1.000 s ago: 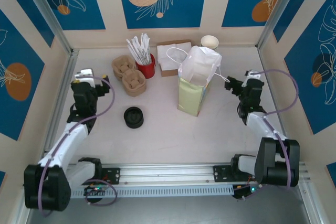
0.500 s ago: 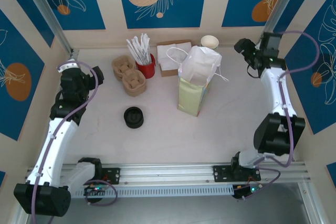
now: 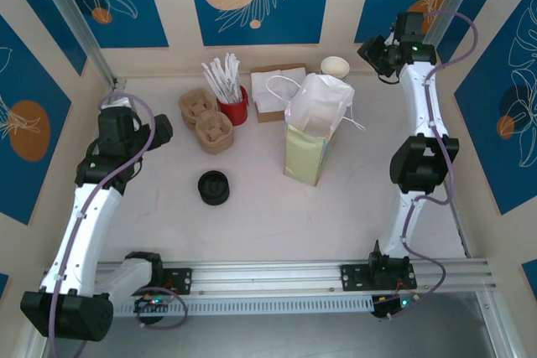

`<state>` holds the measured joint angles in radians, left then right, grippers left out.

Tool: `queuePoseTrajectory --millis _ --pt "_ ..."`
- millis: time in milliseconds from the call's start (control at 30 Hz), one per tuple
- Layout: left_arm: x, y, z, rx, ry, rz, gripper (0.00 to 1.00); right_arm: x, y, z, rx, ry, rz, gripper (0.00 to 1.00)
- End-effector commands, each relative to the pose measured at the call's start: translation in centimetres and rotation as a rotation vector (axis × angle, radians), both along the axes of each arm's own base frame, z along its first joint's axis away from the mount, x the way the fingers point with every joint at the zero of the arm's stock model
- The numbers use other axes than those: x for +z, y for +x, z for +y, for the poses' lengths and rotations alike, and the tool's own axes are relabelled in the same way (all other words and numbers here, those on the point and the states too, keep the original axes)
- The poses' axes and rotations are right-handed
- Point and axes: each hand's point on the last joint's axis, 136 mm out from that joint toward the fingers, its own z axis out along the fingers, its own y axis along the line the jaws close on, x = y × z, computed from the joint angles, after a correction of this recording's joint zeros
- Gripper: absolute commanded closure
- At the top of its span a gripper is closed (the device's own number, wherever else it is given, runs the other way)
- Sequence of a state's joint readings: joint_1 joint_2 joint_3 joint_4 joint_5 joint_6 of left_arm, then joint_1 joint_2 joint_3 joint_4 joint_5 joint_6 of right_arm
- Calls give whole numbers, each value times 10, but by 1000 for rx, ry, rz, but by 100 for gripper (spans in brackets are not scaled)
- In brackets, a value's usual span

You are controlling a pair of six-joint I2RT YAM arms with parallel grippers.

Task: Pack the takeout coffee

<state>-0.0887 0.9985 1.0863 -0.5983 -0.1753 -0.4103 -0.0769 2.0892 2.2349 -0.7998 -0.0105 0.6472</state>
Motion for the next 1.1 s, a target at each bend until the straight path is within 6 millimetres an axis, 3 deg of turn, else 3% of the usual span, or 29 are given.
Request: queuePoseTrajectory --millis 0,200,667,1067 --pt "6 -8 -2 -14 13 11 0 -15 -2 6 10 3 71 60" --pt "3 -11 1 -1 16 25 0 -24 6 16 39 2 71 71" --pt "-10 -13 3 14 15 57 0 -33 10 46 126 -6 74 71" --pt "-10 -14 2 21 -1 54 0 -33 9 47 121 -88 78 72"
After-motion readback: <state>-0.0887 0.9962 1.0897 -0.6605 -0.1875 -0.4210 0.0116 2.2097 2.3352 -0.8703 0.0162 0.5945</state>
